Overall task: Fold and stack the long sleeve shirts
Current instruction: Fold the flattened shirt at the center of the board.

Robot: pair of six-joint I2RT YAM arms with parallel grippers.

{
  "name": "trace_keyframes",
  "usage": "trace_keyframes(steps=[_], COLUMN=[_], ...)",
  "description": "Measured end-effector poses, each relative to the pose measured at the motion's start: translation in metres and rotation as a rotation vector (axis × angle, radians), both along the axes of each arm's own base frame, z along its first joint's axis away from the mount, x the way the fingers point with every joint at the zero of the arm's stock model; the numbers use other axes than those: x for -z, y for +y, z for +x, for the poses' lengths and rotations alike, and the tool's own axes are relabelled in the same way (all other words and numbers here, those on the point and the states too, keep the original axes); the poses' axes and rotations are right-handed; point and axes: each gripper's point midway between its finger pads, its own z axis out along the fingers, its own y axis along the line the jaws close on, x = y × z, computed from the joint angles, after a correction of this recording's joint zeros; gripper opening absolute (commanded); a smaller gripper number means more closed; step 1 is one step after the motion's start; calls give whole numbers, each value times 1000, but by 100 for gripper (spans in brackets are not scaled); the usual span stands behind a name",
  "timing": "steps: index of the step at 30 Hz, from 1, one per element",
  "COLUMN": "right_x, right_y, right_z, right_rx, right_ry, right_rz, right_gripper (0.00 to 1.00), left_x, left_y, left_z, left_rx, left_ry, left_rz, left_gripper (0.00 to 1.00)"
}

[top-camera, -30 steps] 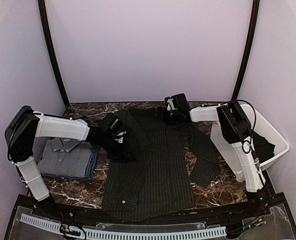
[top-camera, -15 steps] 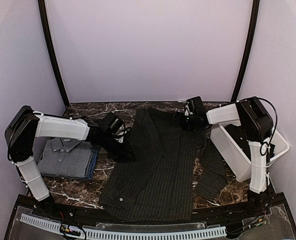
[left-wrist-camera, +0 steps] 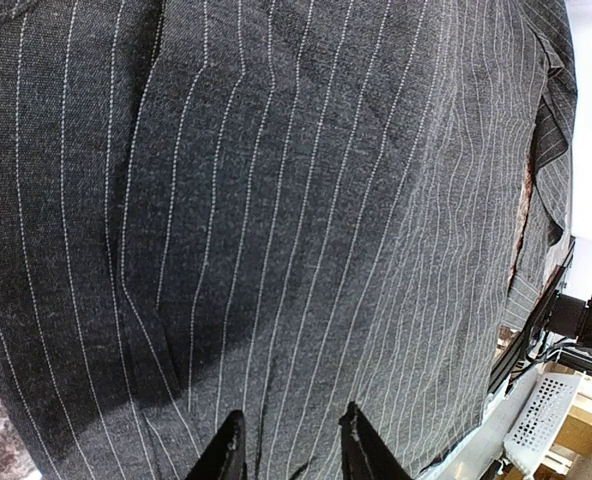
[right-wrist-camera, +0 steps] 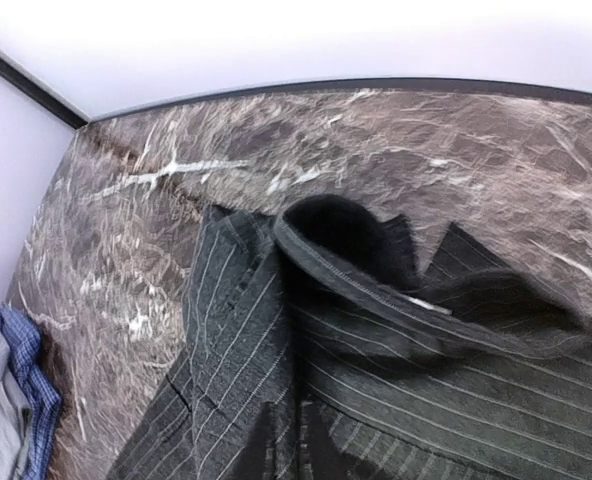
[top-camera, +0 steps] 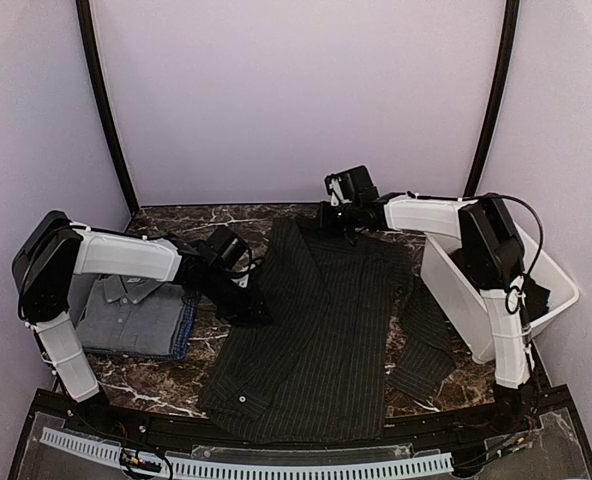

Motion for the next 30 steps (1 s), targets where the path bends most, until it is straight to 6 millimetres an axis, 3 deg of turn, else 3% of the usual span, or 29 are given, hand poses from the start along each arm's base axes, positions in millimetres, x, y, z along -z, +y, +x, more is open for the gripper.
trace_keyframes(steps=[7, 10, 18, 23, 30], right_x=[67, 84, 89, 97, 93], right_y=[22, 31, 42, 25, -6], right_z=[5, 15, 54, 80, 116], right_rx=[-47, -43, 30, 99, 176], right_ry=[138, 169, 177, 205, 219], right_rz=[-20, -9, 109, 213, 382], right_gripper=[0, 0, 0, 2, 17], left_x=[1, 1, 4, 3, 3], left_y=[-1, -1, -1, -1, -1], left_z=[-1, -1, -2, -3, -3], left_rx=[5, 10, 15, 17, 18], left_ry=[2, 2, 8, 11, 12], left_rz=[-3, -4, -1, -4, -5], left_gripper=[31, 31, 31, 31, 31])
